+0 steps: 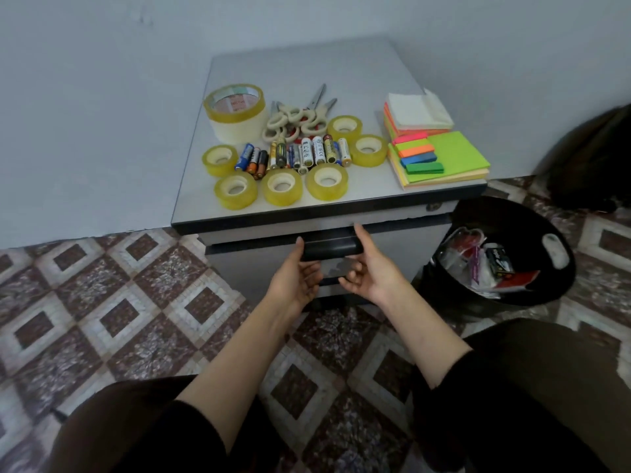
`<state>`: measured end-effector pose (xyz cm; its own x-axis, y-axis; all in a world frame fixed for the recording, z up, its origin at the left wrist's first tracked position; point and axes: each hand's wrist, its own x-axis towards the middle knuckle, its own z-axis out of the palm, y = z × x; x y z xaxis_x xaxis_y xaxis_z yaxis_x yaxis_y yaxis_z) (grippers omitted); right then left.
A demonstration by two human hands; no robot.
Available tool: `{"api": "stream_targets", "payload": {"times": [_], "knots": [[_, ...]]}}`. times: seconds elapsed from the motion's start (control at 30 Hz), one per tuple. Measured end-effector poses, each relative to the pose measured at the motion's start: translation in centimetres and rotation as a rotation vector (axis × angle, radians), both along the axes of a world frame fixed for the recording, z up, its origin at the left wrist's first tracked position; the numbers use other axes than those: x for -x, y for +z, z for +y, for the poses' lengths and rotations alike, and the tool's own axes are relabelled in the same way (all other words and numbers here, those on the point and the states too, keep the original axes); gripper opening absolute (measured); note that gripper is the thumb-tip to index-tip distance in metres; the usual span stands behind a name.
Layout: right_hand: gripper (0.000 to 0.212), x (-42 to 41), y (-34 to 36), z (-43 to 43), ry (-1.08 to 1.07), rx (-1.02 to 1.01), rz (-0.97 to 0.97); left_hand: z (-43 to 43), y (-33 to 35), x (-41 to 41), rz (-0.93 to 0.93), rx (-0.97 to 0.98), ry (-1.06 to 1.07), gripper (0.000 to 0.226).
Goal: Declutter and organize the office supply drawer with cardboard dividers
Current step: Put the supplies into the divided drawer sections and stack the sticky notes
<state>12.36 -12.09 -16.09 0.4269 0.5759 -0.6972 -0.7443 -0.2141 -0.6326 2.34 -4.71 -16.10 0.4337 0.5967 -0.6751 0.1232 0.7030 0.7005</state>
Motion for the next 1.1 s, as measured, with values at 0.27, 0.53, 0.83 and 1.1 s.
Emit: {"api": "stream_targets", "payload": {"times": [0.27, 0.53, 0.83, 1.1], "knots": [[0.054, 3.4, -0.5, -5.4, 0.047, 0.184, -0.001, -5.2, 0.2, 4.6, 0.114, 0.08, -0.052, 0.05], [0.048, 7.6, -1.2, -12.5, 0.104, 0.202, 0.05, -10.7, -0.6, 10.7, 0.137, 0.101, -0.162, 0.051], [0.049, 6.4, 2.7, -14.1, 0.734, 0.23, -0.432, -11.3, 3.2, 12.0, 0.166, -0.598, -0.609, 0.02], [0.061, 4.4, 3.6, -10.4, 1.18, 0.218, -1.523, -7.0, 2.9, 9.9, 0.537, -1.296, -1.053, 0.064]]}}
